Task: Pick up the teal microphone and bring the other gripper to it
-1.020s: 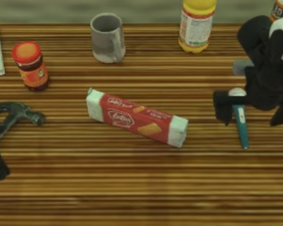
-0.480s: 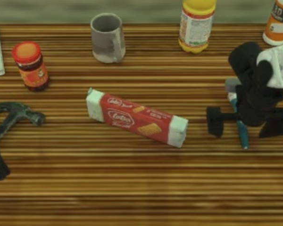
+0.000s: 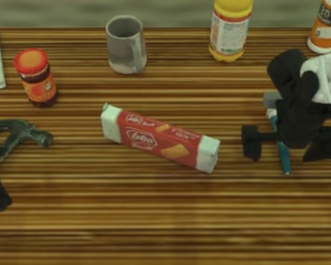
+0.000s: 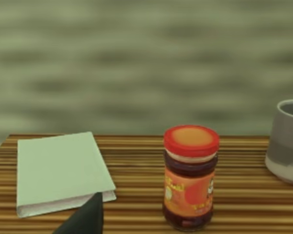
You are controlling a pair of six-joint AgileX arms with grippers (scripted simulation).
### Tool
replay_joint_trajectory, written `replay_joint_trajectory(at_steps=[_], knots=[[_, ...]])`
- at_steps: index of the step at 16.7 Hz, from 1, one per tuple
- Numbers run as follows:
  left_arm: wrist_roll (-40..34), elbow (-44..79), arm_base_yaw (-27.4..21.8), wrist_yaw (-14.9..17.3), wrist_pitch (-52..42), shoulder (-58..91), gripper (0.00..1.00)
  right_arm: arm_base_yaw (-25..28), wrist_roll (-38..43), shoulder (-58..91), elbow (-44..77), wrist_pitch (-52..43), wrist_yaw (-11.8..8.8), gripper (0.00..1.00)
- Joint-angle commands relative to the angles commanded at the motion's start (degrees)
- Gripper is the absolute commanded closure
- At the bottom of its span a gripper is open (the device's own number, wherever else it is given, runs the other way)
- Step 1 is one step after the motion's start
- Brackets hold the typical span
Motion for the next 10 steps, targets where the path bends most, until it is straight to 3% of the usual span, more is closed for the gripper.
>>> replay_joint_trajectory(at_steps=[8, 10], knots=[[0.0, 0.0, 0.0, 0.0, 0.0, 0.0, 0.0, 0.0, 0.0, 0.0, 0.0, 0.0, 0.0, 0.98], [0.0, 0.0, 0.0, 0.0, 0.0, 0.0, 0.0, 0.0, 0.0, 0.0, 0.0, 0.0, 0.0, 1.0]])
